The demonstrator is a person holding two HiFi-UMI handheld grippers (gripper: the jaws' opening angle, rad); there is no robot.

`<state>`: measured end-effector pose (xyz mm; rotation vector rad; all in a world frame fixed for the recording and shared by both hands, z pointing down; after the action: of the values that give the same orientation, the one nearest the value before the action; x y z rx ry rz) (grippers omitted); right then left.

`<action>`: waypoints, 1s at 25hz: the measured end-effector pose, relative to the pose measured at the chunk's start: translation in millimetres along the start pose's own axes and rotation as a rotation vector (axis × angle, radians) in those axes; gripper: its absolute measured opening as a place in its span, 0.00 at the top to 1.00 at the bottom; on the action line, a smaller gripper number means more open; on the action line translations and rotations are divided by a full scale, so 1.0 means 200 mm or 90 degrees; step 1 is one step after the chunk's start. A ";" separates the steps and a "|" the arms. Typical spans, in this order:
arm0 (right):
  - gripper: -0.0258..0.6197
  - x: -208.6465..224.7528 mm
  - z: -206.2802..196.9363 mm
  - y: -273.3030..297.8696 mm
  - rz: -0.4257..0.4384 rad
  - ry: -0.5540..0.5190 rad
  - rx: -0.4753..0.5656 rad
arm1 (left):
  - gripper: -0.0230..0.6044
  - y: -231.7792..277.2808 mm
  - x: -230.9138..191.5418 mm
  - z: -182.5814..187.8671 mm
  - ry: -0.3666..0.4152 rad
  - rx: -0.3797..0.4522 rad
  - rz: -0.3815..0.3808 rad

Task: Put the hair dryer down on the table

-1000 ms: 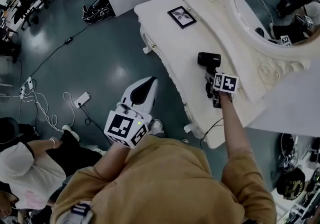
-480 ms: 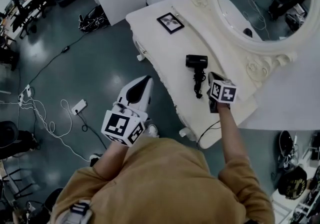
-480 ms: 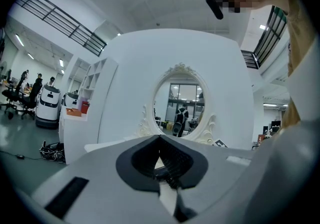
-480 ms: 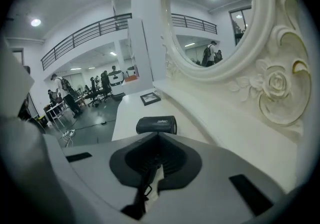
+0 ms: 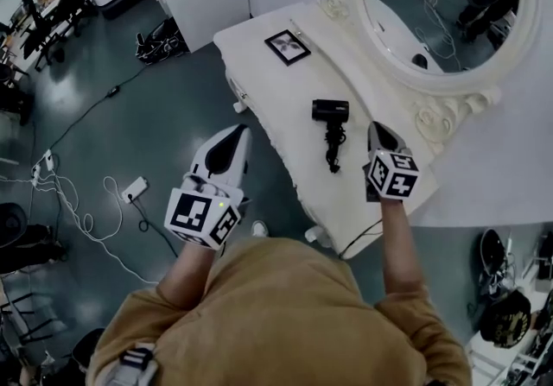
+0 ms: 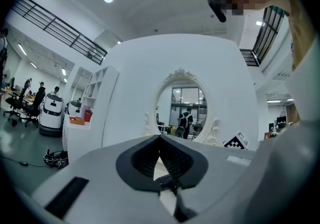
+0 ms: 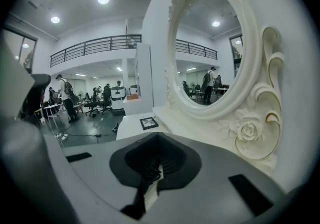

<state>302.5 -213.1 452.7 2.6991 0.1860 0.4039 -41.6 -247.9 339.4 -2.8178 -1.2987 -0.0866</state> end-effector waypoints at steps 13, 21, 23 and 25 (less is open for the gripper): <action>0.96 -0.09 0.34 -0.46 0.026 -0.080 0.149 | 0.96 -0.02 0.08 0.12 0.025 0.027 0.016; 0.96 -0.10 0.46 -0.77 0.045 -0.102 0.231 | 0.96 -0.09 0.14 0.20 0.044 0.043 0.041; 0.96 -0.10 0.48 -0.85 0.047 -0.113 0.254 | 0.96 -0.10 0.14 0.21 0.050 0.046 0.049; 0.96 -0.10 0.50 -0.91 0.048 -0.123 0.270 | 0.96 -0.11 0.15 0.22 0.055 0.046 0.056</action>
<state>300.3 -87.6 285.2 3.1475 0.1256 0.1304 -37.5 -207.9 296.7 -2.7727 -1.1347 -0.1532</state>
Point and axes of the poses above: the fingertips, and each gripper's own axes: y forward along the fingers, x to its right, z out of its top, the point moved 6 cm from there along -y, backward along the fingers, and after that the axes turned 13 degrees about y, right-handed, at the moved point
